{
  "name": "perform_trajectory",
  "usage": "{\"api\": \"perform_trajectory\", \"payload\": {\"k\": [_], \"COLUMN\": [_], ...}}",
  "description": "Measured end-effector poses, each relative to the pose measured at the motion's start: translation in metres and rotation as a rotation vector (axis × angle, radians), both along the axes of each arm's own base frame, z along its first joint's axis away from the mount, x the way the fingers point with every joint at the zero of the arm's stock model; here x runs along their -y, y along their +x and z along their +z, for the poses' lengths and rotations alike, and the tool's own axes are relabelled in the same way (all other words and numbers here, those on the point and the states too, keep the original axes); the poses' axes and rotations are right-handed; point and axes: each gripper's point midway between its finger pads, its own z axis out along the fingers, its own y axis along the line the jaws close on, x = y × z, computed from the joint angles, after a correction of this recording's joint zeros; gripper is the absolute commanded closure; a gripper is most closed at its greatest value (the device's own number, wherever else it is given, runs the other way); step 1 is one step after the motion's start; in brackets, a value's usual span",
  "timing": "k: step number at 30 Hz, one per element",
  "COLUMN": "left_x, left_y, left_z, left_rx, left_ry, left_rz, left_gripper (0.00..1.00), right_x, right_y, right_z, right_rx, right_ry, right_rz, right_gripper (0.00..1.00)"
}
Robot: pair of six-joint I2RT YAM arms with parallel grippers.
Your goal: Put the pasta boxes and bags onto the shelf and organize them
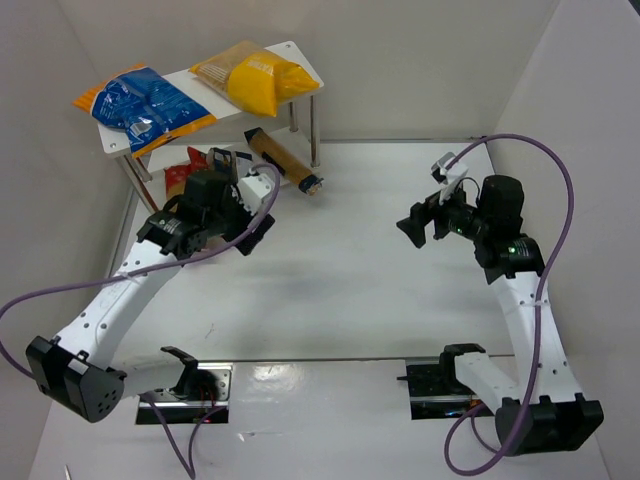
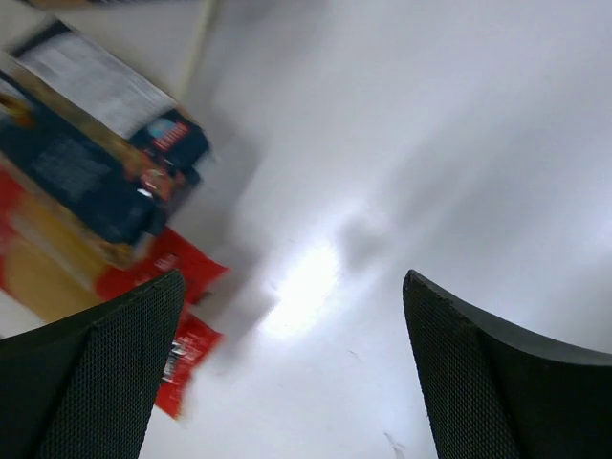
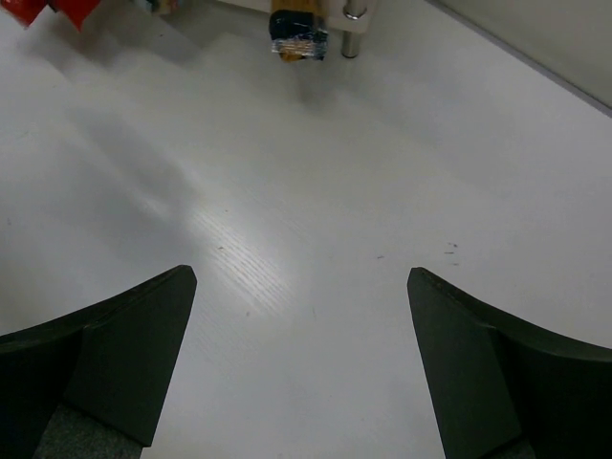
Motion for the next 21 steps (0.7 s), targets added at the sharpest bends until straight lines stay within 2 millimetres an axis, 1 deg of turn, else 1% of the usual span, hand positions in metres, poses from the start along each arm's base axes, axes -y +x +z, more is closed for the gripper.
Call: {"api": "perform_trajectory", "payload": {"k": [3,5,6,9,13,15,17,21], "left_x": [0.004,0.004,0.003,-0.011,-0.031,-0.038,-0.043,-0.044], "left_y": [-0.016,-0.024,-0.027,-0.03,-0.036,-0.038,-0.037,-0.034], "left_z": [-0.015,-0.03,-0.039,-0.067,-0.099,-0.105,-0.105,-0.103], "left_rx": [-0.113,-0.187,-0.224,-0.319,-0.424,-0.449,-0.457,-0.448], "left_ry": [-0.044,-0.061,-0.063,-0.06,-0.072,-0.088,-0.106,-0.128], "left_rz": [0.022,0.047,0.06,0.135,0.231,0.259,0.275,0.277], "left_gripper": [0.0,0.0,0.0,0.0,0.0,0.0,0.0,0.0], "right_x": [0.008,0.017,0.023,0.043,0.062,0.069,0.074,0.078], "right_y": [0.001,0.004,0.005,0.008,0.003,0.002,0.0,0.0], "right_z": [0.002,-0.005,-0.011,-0.031,-0.06,-0.068,-0.073,-0.075], "right_rx": [0.0,-0.029,-0.053,-0.119,-0.205,-0.224,-0.235,-0.243], "right_ry": [-0.015,-0.026,-0.036,-0.07,-0.113,-0.123,-0.127,-0.126], "right_rz": [-0.087,-0.157,-0.204,-0.333,-0.45,-0.488,-0.512,-0.541], "right_gripper": [0.0,0.0,0.0,0.0,0.0,0.0,0.0,0.0]}}
